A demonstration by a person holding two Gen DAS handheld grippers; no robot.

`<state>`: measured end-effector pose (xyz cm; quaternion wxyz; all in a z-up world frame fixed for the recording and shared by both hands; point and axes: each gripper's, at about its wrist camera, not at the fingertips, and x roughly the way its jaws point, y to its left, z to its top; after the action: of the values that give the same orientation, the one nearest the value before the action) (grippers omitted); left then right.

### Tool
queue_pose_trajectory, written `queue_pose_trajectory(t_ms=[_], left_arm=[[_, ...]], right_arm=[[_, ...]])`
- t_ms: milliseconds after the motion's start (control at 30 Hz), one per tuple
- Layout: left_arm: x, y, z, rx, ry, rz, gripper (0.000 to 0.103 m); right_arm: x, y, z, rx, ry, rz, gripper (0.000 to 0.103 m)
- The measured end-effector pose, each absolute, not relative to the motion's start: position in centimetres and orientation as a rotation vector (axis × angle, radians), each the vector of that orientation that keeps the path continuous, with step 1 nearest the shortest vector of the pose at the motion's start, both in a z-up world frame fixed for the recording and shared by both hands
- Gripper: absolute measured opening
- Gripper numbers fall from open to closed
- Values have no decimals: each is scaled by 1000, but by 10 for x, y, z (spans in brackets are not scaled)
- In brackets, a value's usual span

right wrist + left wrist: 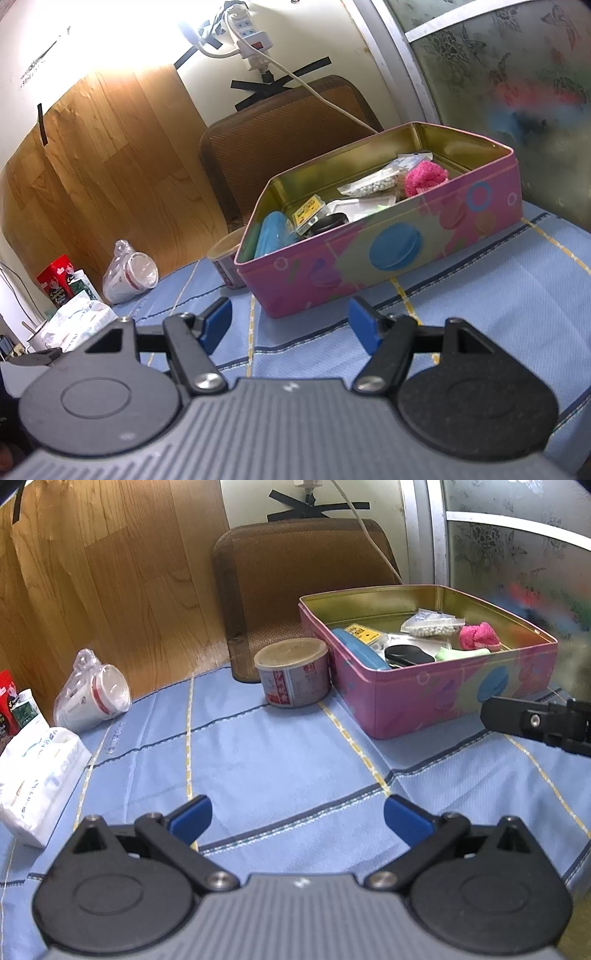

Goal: Organize soft objects

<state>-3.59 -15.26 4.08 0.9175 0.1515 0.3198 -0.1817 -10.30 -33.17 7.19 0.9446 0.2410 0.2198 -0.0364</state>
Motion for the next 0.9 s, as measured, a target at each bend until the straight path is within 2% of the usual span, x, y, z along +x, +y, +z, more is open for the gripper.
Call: queue_pose_trajectory(t_ms=[900], left_arm=[[-34,-157,32,318,711,-395,103]], right_arm=[[-104,-330,70,495,452,-81,72]])
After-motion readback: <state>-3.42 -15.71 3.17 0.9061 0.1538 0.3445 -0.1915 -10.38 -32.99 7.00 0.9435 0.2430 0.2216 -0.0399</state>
